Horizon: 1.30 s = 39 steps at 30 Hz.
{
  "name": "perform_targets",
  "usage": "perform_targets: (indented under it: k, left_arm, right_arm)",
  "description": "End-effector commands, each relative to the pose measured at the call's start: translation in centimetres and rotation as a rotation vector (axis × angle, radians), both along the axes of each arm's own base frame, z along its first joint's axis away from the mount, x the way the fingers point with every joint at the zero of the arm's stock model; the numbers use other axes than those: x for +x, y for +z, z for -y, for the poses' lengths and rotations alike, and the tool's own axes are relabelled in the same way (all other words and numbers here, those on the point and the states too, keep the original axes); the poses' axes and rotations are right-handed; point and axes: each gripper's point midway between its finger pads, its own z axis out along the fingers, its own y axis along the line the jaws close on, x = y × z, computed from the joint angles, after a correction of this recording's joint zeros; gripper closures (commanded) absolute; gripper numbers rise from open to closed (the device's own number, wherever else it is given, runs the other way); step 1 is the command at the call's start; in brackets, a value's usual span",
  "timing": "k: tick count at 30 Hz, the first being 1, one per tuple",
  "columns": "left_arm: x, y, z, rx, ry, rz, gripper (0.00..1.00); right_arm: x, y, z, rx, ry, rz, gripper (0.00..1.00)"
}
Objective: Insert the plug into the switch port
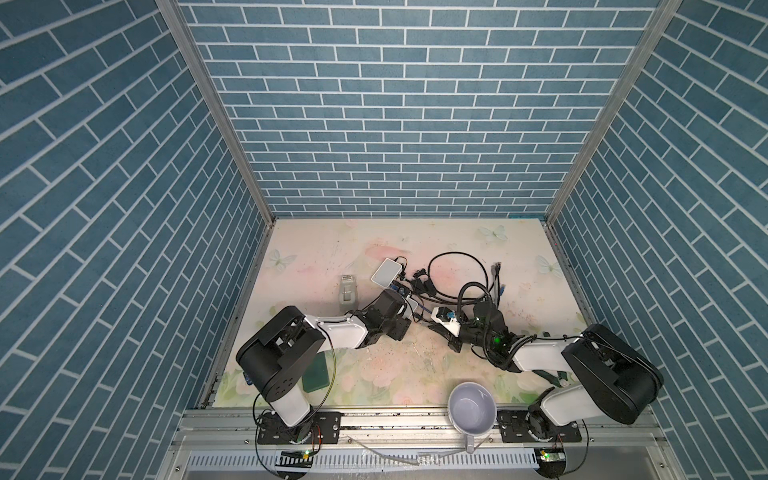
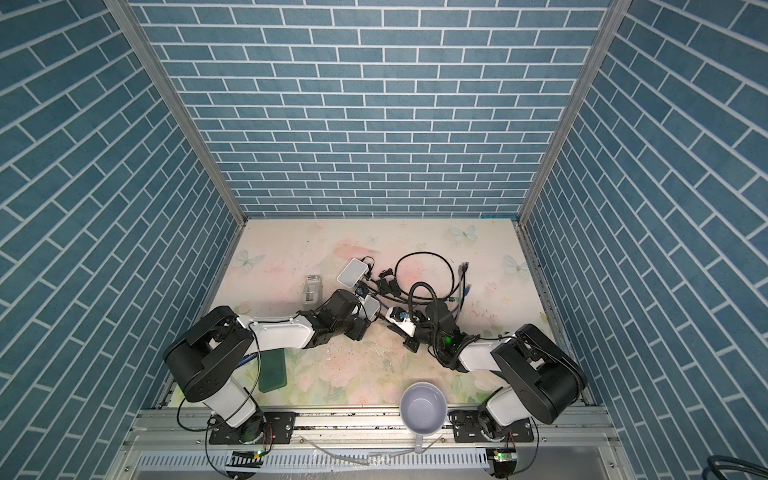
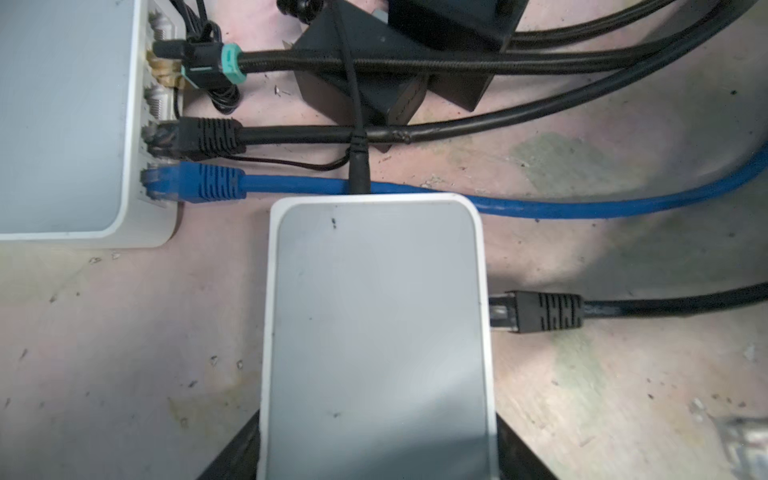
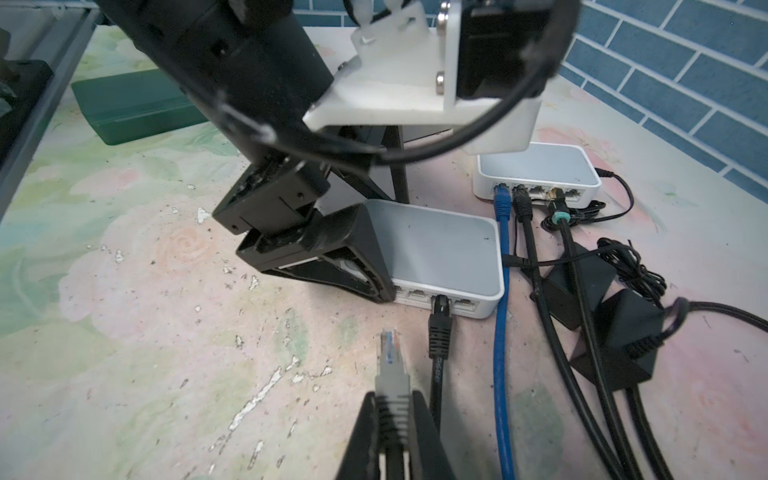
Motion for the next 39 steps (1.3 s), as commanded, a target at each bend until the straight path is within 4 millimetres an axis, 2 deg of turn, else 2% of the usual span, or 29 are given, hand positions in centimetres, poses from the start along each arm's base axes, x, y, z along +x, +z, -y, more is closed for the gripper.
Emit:
perform_targets:
  k: [1,9,14,21,24,39]
  left_arm:
    - [-0.3,1.3,1.2,-0.102,0.024,-0.048,0.55]
    - [0.0,3.7,2.6,-0.261,0.091,-0.079,0.57]
    - [0.0,4.8,2.8,-0.303,0.089,-0.063,0.58]
    - [-0.2,5.3,3.0,-0.325,0.062,-0.04,0.58]
    - [-0.7,4.7,2.7,-0.322,0.053,-0.049,0.59]
    - [-1.2,5.8,2.9,-0.322,-0.002,-0.022,0.59]
  right_arm:
    - [0.8,0.3,0.2,0.019,-0.09,0.025,1.0]
    - [1.3,1.4,0.4,0.04,-0.156,0.083,1.0]
    - [1.4,1.5,0.7,0.025,-0.177,0.105,1.0]
    - [0.8,1.8,0.3,0.02,-0.138,0.12,1.0]
    - [0.5,2.1,-0.1,0.025,-0.122,0.137,1.0]
    - [1.1,1.9,-0.9,-0.028,-0.116,0.174,1.0]
